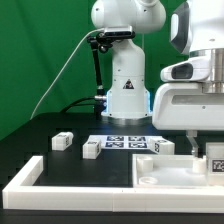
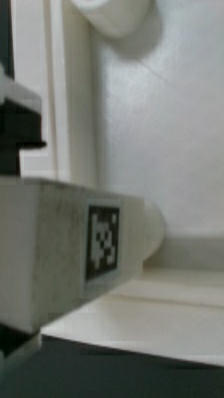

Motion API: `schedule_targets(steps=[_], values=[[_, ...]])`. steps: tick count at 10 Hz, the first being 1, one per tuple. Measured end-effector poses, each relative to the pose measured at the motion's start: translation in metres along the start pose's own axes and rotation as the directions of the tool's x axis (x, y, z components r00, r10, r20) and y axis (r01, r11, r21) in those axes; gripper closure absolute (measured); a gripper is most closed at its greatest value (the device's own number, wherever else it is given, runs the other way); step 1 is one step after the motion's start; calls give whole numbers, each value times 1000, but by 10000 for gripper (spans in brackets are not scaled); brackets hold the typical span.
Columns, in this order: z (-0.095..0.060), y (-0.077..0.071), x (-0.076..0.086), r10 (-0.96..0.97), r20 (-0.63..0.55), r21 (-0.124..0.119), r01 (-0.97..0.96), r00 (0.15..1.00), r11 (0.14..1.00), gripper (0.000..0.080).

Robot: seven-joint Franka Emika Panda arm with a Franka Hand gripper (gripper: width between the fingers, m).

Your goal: Assemble one leg

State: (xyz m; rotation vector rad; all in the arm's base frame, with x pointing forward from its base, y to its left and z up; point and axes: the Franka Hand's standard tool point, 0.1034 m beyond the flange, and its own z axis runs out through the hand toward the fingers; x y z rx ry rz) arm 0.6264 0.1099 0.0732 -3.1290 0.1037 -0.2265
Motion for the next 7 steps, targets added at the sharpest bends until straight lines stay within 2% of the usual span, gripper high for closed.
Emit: schedule_targets(steps=[1,3,5,6,7], values=[[0,0,0,10,0,0,-10,1000,1000,509],[0,1,0,55,-4,3,-55,998,998,509],[0,3,-2,264,-20,22,-263,964,965,508],[0,3,-2,373,-26,33,-372,928,928,508],[1,2,-2,520,-28,49,-518,854,854,508]])
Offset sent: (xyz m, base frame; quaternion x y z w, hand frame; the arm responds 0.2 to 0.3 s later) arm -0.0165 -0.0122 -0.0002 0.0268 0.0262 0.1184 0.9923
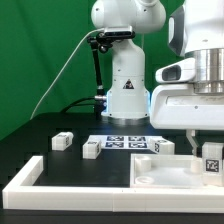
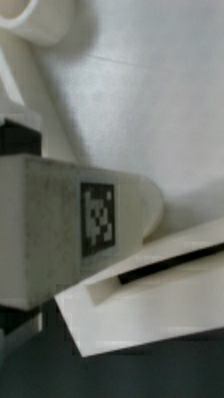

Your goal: Assemble one leg

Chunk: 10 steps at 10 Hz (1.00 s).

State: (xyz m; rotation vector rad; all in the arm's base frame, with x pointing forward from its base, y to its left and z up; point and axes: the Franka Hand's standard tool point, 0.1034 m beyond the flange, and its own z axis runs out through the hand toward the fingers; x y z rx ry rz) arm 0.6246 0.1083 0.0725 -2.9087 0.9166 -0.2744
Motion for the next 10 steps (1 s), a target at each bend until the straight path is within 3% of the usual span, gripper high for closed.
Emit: schedule_targets(steps=[2,3,6,10], values=[[1,0,0,212,-9,9,-212,977,977,505],[1,0,-1,354,-5,22,-354,935,935,499],[2,0,-2,559,15,26,-560,829,828,498],[2,-3,-7,819,51,12,-820,571,572,498]])
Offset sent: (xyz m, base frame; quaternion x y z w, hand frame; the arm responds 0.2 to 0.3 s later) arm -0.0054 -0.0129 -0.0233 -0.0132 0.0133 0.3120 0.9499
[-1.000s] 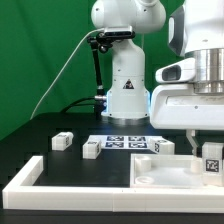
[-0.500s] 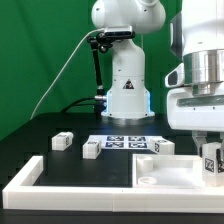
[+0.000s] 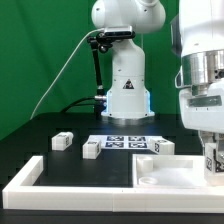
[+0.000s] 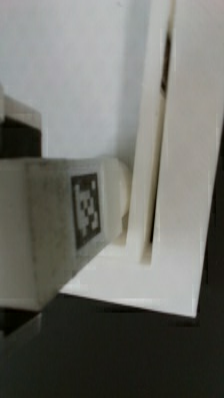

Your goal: Assemble one leg

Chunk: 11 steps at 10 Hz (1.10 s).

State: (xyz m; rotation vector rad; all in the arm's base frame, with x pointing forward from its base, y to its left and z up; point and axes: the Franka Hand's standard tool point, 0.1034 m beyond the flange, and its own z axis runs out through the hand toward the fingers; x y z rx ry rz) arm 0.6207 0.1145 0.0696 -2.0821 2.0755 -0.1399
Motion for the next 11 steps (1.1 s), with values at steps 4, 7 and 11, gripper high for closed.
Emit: schedule_targets(steps=[4,7,11], values=[[1,2,-5,317,16,-2,-317,948,948,498],[1,2,3,440,4,-1,-440,898,898,498],[1,1,7,452,2,2,-452,892,892,489]])
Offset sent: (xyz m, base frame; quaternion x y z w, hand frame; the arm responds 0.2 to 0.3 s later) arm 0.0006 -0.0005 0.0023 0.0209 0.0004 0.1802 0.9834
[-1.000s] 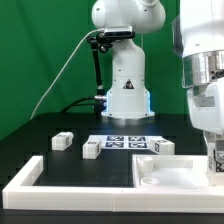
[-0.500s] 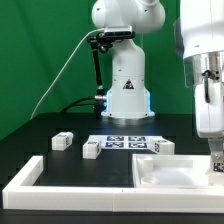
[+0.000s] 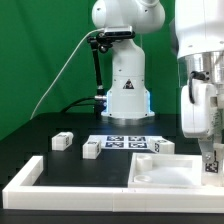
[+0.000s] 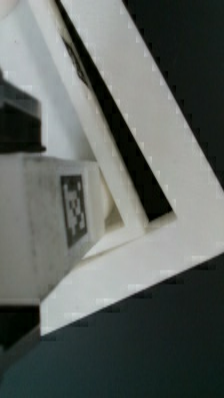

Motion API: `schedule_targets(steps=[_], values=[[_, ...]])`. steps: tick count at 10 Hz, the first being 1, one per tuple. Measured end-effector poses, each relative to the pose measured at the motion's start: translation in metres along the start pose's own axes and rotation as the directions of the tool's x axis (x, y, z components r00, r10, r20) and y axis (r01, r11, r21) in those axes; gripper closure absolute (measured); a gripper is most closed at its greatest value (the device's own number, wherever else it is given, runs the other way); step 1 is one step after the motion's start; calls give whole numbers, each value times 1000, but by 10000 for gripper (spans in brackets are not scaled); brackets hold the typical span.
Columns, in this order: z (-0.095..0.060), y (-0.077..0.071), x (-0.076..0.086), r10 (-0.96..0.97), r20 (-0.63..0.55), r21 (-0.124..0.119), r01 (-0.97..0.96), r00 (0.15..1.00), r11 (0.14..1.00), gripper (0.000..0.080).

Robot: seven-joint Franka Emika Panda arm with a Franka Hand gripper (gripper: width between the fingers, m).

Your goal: Assemble one leg

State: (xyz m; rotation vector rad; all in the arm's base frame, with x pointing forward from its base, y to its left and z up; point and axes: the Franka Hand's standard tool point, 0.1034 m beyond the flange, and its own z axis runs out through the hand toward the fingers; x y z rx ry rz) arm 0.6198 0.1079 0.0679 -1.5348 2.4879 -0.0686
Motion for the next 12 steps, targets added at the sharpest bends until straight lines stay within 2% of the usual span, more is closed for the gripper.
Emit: schedule_targets(steps=[1,2,5,12], values=[[0,0,0,-2,0,0,2,1000,1000,319],[0,0,0,-6,0,0,6,1000,1000,189],[0,0,0,-10,0,0,10,1000,1000,151],[0,0,0,-26,0,0,26,1000,1000,150]])
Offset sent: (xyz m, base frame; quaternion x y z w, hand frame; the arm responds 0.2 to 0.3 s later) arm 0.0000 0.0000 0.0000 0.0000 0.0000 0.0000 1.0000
